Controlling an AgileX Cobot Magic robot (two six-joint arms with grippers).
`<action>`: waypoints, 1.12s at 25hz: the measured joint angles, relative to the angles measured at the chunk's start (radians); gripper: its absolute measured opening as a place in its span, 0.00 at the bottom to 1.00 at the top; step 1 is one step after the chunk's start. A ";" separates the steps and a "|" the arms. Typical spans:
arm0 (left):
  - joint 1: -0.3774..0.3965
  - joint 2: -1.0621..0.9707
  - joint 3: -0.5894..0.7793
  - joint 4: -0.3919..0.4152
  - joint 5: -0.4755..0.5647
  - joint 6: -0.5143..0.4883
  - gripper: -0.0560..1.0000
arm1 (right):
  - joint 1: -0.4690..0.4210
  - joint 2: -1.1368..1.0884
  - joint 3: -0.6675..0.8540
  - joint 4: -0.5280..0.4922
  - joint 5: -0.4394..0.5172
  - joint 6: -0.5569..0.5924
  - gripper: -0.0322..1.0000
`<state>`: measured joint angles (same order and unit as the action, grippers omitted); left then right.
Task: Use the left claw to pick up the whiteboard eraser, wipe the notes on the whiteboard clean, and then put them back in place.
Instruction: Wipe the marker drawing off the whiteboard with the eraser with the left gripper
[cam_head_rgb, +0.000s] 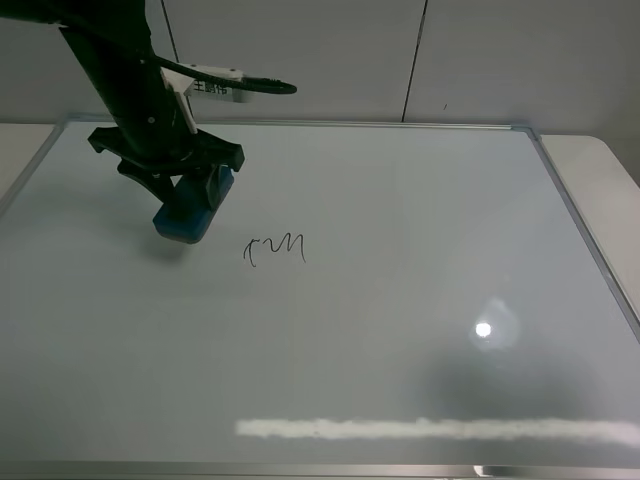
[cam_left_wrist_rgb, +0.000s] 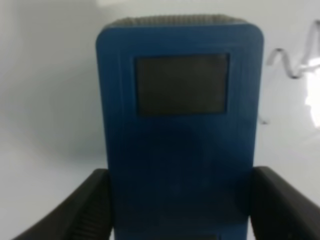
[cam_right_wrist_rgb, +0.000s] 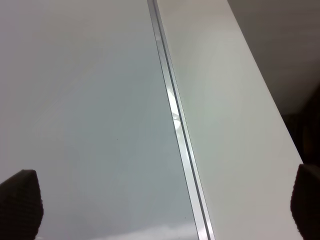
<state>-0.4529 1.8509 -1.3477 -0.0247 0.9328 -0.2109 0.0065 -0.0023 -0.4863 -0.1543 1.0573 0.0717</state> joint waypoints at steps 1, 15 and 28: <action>-0.017 0.020 -0.028 -0.001 0.016 0.000 0.58 | 0.000 0.000 0.000 0.000 0.000 0.000 0.99; -0.113 0.246 -0.203 0.018 0.057 0.089 0.58 | 0.000 0.000 0.000 0.000 0.000 0.000 0.99; -0.099 0.333 -0.206 0.038 -0.024 0.211 0.58 | 0.000 0.000 0.000 0.000 0.000 0.000 0.99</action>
<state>-0.5521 2.1838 -1.5532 0.0137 0.9087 0.0000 0.0065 -0.0023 -0.4863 -0.1543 1.0573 0.0717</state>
